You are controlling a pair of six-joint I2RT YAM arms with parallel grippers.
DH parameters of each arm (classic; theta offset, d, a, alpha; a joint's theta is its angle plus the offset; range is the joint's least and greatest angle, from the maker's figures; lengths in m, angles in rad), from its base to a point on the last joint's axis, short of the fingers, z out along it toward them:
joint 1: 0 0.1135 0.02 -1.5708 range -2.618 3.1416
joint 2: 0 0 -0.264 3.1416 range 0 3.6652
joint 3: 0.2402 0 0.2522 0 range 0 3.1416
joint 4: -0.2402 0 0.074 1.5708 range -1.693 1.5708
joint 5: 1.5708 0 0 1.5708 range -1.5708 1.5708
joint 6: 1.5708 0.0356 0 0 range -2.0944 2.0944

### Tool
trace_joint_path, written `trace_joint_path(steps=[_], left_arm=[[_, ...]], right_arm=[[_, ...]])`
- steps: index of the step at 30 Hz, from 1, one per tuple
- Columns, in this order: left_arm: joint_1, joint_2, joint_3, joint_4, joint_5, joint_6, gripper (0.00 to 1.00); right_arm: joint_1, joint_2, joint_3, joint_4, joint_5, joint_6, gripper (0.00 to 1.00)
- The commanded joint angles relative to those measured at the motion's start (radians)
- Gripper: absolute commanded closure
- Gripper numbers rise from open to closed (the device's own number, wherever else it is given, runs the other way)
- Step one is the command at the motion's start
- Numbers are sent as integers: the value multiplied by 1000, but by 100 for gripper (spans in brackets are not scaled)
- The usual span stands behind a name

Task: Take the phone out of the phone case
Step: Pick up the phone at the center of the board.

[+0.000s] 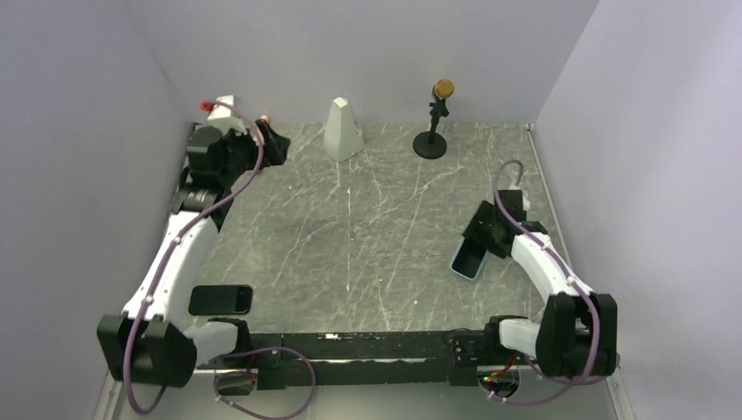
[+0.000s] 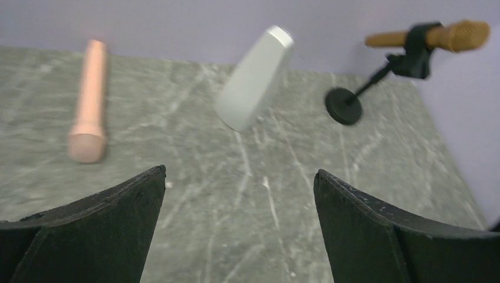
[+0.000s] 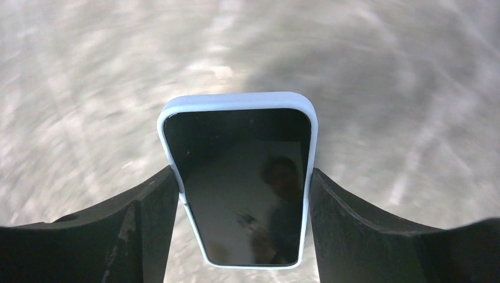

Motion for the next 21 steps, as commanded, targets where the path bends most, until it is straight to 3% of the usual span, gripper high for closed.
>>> trace_joint_path(steps=[1, 5, 9, 13, 21], left_arm=[[-48, 144, 103, -55, 259, -74, 1], [-120, 263, 94, 23, 449, -183, 5], [-197, 380, 105, 33, 551, -233, 17], [-233, 437, 150, -40, 574, -201, 25], [-290, 396, 4, 262, 641, -322, 33]], right_arm=[[199, -97, 56, 188, -116, -166, 100], [401, -64, 118, 242, -134, -188, 100], [551, -29, 133, 351, -123, -91, 100], [568, 16, 199, 301, -8, 150, 100], [559, 93, 340, 182, 19, 494, 100]])
